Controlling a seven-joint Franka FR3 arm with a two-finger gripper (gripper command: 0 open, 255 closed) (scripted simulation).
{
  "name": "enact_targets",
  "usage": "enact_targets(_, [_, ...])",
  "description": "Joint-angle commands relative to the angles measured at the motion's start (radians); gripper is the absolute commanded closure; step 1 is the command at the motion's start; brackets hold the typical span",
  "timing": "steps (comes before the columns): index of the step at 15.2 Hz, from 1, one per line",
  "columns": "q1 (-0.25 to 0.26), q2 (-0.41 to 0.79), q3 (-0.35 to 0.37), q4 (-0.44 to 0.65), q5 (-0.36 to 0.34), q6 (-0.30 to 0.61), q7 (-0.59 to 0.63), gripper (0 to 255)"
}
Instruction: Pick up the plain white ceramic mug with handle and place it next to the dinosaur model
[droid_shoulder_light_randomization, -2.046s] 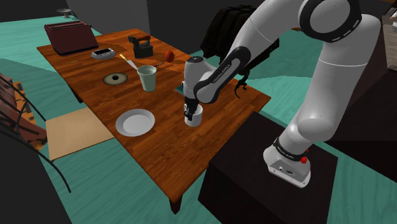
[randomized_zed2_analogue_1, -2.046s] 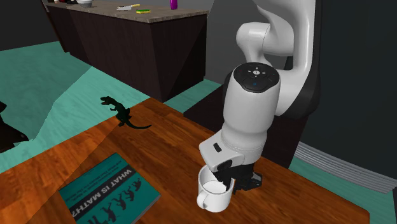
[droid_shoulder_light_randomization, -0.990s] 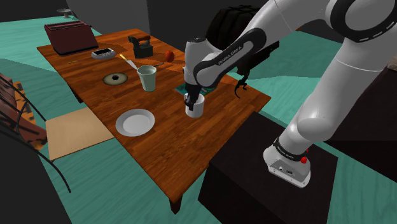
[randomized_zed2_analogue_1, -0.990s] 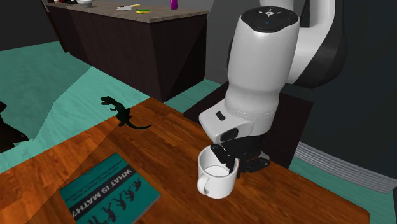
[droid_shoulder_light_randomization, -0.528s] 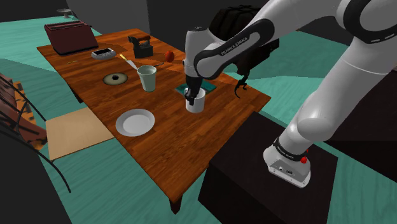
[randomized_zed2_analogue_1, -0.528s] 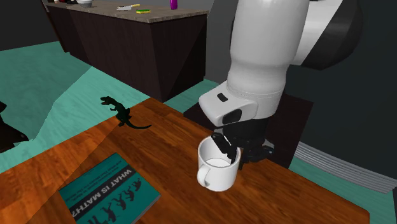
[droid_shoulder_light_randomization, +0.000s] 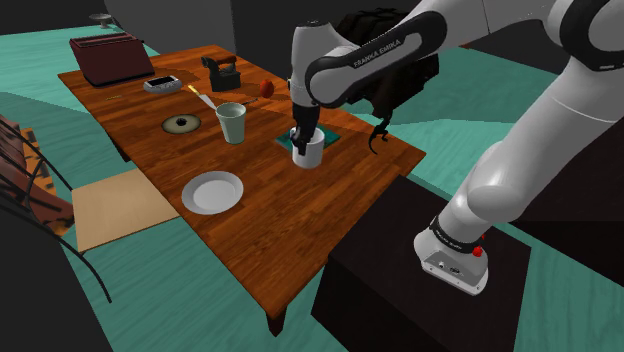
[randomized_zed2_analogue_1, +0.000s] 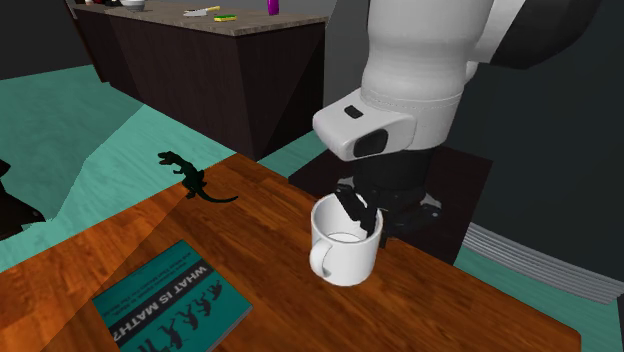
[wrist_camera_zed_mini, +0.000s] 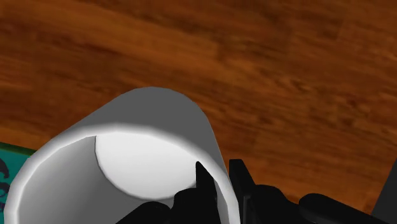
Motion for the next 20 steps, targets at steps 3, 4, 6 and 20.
enact_targets(3, [0.0,-0.03,-0.002,0.025,0.007,-0.054,-0.005,255])
enact_targets(4, [0.0,-0.036,-0.002,0.032,0.009,-0.068,-0.006,255])
enact_targets(6, [0.0,-0.049,-0.003,0.047,0.012,-0.096,-0.009,255])
enact_targets(20, [-0.088,-0.223,-0.144,-0.072,0.006,-0.152,-0.235,255])
